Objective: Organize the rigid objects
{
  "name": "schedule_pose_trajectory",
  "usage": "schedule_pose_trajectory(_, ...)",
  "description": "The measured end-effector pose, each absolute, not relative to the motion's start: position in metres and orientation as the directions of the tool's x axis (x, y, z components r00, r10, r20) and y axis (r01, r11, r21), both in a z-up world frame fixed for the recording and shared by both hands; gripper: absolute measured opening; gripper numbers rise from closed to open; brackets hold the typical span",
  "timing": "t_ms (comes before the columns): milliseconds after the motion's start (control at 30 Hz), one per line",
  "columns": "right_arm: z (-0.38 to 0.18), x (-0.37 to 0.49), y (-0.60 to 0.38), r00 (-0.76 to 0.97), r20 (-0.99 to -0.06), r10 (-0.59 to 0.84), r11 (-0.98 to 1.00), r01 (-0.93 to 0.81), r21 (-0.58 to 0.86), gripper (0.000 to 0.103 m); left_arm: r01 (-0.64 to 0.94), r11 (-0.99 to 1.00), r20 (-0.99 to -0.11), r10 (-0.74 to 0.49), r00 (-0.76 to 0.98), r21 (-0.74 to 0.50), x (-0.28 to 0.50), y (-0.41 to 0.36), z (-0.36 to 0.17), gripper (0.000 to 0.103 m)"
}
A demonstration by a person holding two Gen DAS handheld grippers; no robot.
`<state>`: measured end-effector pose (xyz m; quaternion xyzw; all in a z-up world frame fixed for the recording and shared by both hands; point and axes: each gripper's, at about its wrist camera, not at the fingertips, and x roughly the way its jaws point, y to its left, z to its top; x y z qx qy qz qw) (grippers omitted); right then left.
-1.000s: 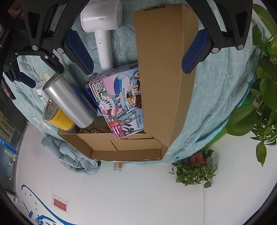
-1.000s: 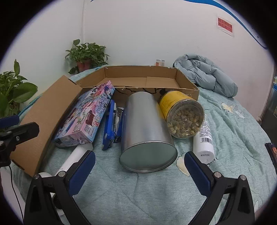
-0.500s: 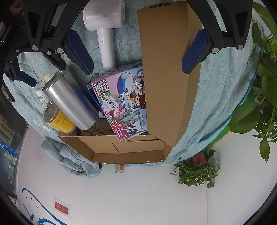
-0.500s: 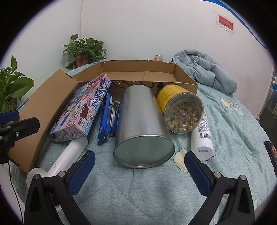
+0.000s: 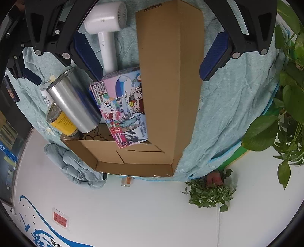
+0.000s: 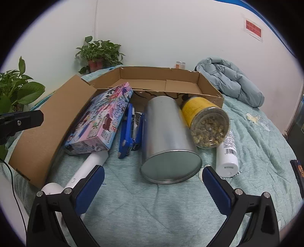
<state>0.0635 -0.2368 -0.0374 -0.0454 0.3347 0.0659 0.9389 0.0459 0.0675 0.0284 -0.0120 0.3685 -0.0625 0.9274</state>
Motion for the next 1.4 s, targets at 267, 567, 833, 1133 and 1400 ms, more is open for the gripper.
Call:
schedule_pose_trajectory(267,-0.021,0.049,-0.207,0.779,-0.595,0.2,0.957,-0.284,-0.051,0.102,0.096,0.963,-0.705,-0.251,0.664,-0.253,0.041,0.129,0.02,0.102)
schedule_pose_trajectory(567,-0.005,0.049,-0.156,0.555,-0.6,0.577,0.777,-0.6,0.192,0.102,0.125,0.88,-0.707,-0.445,0.55,-0.458,0.054,0.16,-0.013,0.094)
schedule_pose_trajectory(833,-0.01,0.073,-0.114,0.426,-0.691,0.585,0.763,-0.578,0.289,0.101,0.166,0.802,-0.672,-0.577,0.464,-0.573,0.064,0.168,-0.028,0.076)
schedule_pose_trajectory(1133,-0.043,0.094,-0.115,0.283,-0.767,0.576,0.773,-0.495,0.397,0.089,0.194,0.801,-0.692,-0.59,0.417,-0.566,0.06,0.148,-0.041,0.06)
schedule_pose_trajectory(1400,-0.035,0.092,-0.104,0.267,-0.736,0.622,0.726,-0.55,0.414,0.069,0.195,0.795,-0.663,-0.592,0.458,-0.575,0.053,0.158,-0.03,0.051)
